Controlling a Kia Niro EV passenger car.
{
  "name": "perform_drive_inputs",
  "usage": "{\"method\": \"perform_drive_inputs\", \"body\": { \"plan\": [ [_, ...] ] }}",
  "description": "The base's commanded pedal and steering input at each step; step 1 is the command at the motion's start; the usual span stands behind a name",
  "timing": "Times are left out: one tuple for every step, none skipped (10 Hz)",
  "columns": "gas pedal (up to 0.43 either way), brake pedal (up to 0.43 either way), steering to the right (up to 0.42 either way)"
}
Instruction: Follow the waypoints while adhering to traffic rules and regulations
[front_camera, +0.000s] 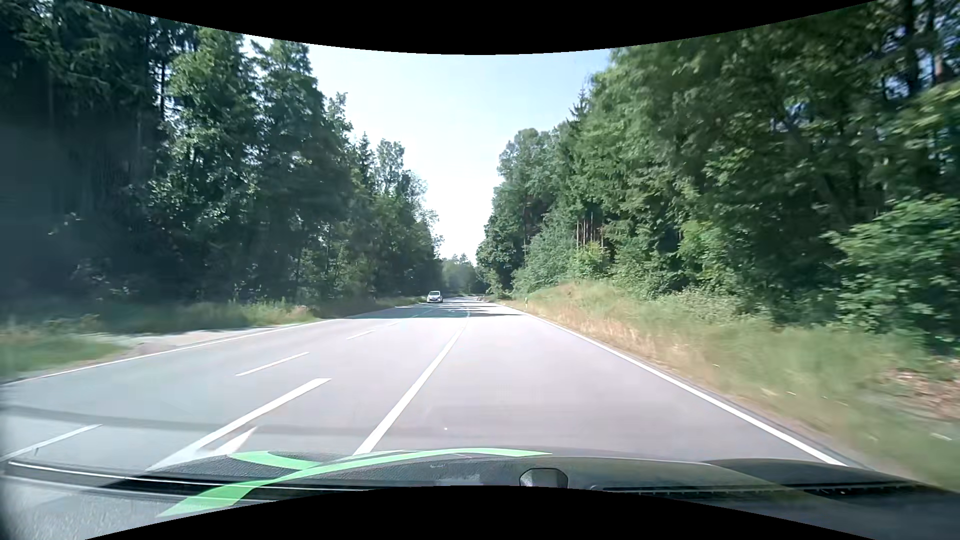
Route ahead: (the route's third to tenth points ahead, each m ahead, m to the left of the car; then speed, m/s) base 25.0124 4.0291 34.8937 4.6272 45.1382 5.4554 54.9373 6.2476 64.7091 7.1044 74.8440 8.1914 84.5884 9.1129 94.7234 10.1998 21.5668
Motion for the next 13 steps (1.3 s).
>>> {"method": "perform_drive_inputs", "body": {
  "plan": [
    [0.150, 0.000, -0.014],
    [0.150, 0.000, -0.014],
    [0.150, 0.000, -0.014],
    [0.130, 0.000, -0.014],
    [0.130, 0.000, -0.014],
    [0.138, 0.000, -0.014],
    [0.138, 0.000, -0.014],
    [0.150, 0.000, -0.014],
    [0.138, 0.000, -0.014],
    [0.118, 0.000, -0.015],
    [0.110, 0.000, -0.015],
    [0.087, 0.000, -0.015],
    [0.087, 0.000, -0.015]
  ]
}}
